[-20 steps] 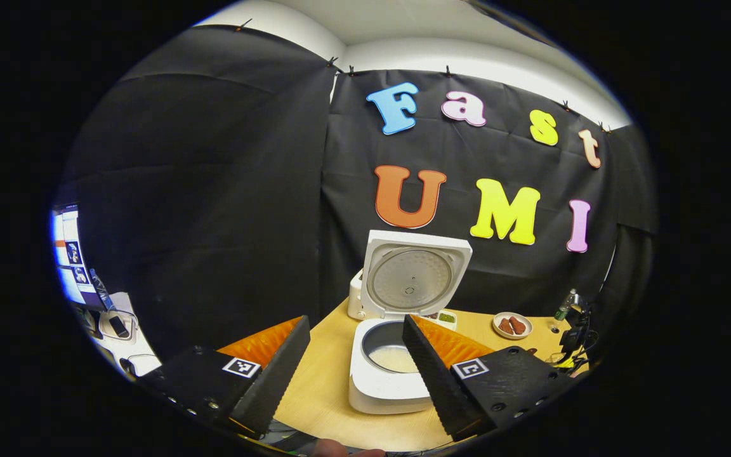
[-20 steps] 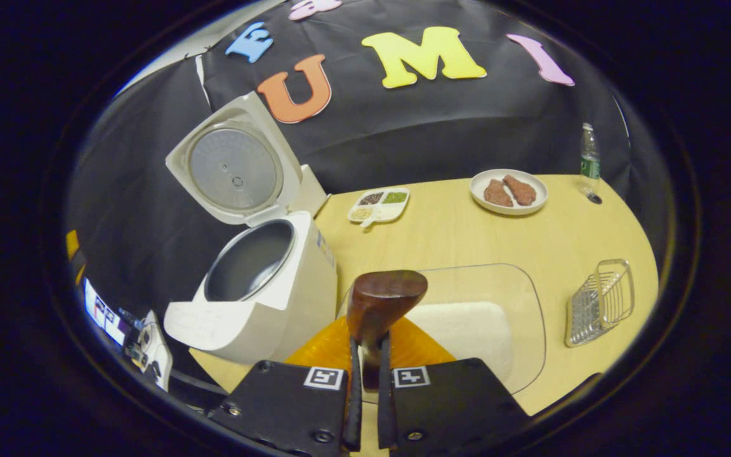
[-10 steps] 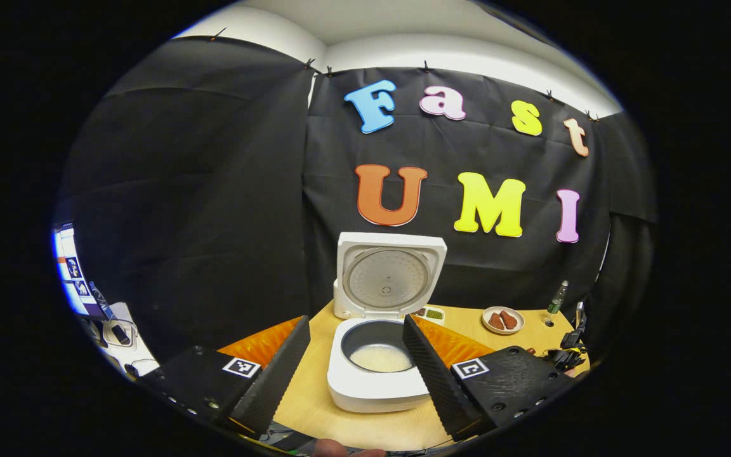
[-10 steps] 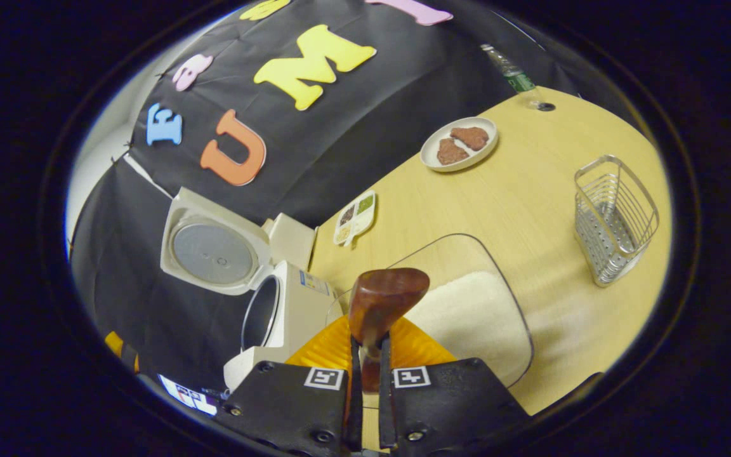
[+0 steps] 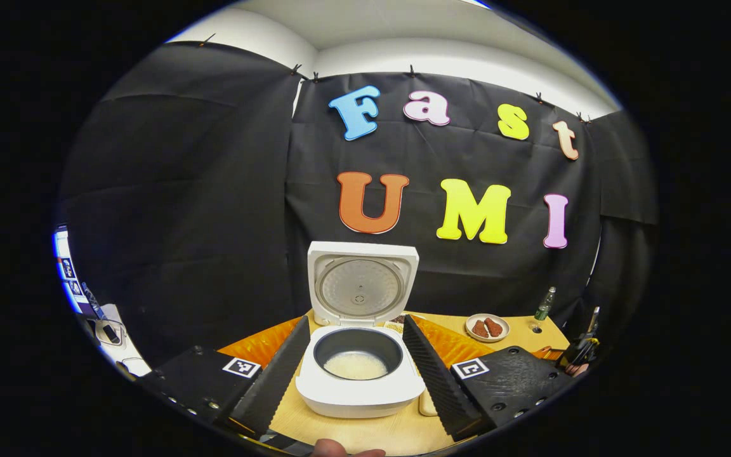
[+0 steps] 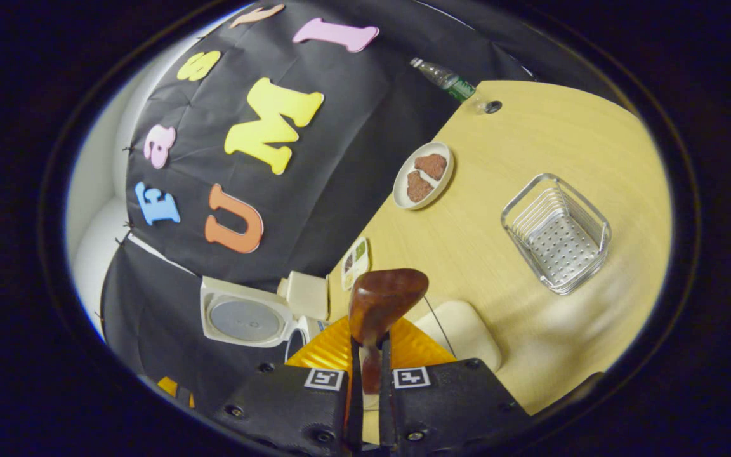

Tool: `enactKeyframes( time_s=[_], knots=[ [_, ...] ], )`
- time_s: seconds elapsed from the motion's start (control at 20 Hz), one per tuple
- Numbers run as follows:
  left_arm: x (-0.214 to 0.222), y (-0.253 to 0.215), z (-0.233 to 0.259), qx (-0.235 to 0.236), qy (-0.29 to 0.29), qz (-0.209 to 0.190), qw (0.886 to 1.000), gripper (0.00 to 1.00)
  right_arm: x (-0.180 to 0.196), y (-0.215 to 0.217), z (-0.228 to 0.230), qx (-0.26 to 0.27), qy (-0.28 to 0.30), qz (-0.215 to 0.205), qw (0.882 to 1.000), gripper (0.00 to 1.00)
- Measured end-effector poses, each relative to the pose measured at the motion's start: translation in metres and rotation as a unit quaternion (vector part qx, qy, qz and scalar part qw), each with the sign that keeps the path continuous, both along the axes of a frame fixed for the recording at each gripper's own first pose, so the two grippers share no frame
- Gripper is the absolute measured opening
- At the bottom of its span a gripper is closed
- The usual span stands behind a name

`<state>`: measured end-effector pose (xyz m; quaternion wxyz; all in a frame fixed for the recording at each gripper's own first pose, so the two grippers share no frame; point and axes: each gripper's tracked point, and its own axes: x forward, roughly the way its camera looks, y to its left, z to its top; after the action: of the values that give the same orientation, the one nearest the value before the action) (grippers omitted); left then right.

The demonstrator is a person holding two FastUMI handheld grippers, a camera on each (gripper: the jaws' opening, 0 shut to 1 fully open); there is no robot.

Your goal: Close the left gripper, press the button to open the rice cooker; take a wooden spoon from the chopstick holder with the right hand, scoop a spoonful of rice and pour it into the rice cooker, then put the wooden spoon back into the chopstick holder.

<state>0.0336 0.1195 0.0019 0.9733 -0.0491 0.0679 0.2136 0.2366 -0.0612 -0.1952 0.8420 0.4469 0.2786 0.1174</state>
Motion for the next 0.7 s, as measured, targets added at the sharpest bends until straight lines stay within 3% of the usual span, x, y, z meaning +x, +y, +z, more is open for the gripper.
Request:
enactKeyframes(
  time_s=[0.2,0.35,0.7],
  knots=[
    [-0.011,0.007,-0.005,0.002,0.004,0.005,1.000,0.94,0.000,0.001,0.029,0.011,-0.016,-0.012,1.000,0.15],
    [-0.022,0.018,-0.006,0.008,0.003,0.006,1.000,0.94,0.006,0.026,0.056,0.017,-0.030,-0.006,0.999,0.15],
    [-0.055,0.053,-0.017,0.011,0.011,0.003,1.000,0.94,0.033,0.160,0.116,0.036,-0.071,0.059,0.995,0.15]
  ],
)
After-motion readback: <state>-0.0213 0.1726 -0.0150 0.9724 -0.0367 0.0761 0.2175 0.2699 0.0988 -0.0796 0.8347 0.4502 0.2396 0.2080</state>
